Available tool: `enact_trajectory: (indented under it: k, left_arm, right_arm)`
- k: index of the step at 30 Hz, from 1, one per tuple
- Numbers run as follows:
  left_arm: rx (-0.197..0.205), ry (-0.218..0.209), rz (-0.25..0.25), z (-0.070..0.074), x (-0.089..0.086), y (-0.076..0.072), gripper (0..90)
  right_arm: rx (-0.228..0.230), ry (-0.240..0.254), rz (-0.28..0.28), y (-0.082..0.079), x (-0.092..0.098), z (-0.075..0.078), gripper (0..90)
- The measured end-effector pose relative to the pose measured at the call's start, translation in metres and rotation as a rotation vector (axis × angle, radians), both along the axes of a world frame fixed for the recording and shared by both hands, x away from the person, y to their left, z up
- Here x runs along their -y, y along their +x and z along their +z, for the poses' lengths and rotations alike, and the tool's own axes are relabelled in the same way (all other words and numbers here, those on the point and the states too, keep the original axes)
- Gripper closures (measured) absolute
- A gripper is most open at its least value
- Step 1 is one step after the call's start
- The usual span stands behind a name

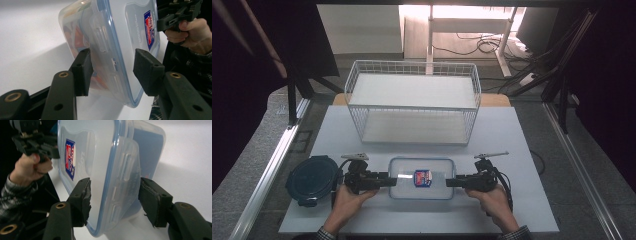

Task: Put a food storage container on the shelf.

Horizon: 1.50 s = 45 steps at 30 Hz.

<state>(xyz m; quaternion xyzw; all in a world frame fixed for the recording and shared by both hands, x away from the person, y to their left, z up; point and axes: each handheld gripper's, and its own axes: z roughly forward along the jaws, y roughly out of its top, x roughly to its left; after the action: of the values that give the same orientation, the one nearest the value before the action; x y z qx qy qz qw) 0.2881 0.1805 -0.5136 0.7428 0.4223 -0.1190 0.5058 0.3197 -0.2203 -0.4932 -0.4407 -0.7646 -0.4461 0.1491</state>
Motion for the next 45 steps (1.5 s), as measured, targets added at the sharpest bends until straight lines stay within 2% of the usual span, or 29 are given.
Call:
enact_trajectory:
  k: [4,7,12,16,23,28,29,34,45]
  left_arm:
    - [-0.002,0.007,0.008,0.002,0.001,-0.002,50.9]
    - [-0.005,-0.006,0.038,0.003,0.002,-0.003,52.0]
    - [0.024,0.011,0.067,0.007,0.001,-0.003,52.8]
    - [0.037,-0.009,0.078,0.014,-0.002,-0.001,52.8]
    - [0.066,-0.014,0.079,0.032,-0.004,0.005,52.9]
    - [0.087,-0.016,0.087,0.046,-0.006,0.009,52.8]
    - [0.100,-0.017,0.089,0.055,-0.008,0.012,52.8]
    - [0.131,-0.022,0.105,0.075,-0.013,0.019,52.7]
    - [0.172,-0.032,0.143,0.118,-0.024,0.044,52.7]
  right_arm:
    - [0.000,-0.020,-0.008,-0.002,-0.001,0.004,48.5]
    - [0.004,-0.028,-0.026,-0.005,-0.002,0.005,49.1]
    - [0.088,-0.057,-0.038,-0.011,-0.008,0.013,49.1]
    - [0.115,-0.049,-0.044,-0.012,-0.010,0.018,49.6]
    - [0.185,-0.038,-0.050,-0.009,-0.012,0.037,49.5]
    - [0.217,-0.031,-0.058,-0.004,-0.015,0.054,49.3]
    - [0.232,-0.030,-0.059,-0.003,-0.016,0.059,49.4]
    - [0.267,-0.025,-0.054,0.007,-0.021,0.079,49.3]
    - [0.310,0.008,-0.060,0.034,-0.032,0.115,49.4]
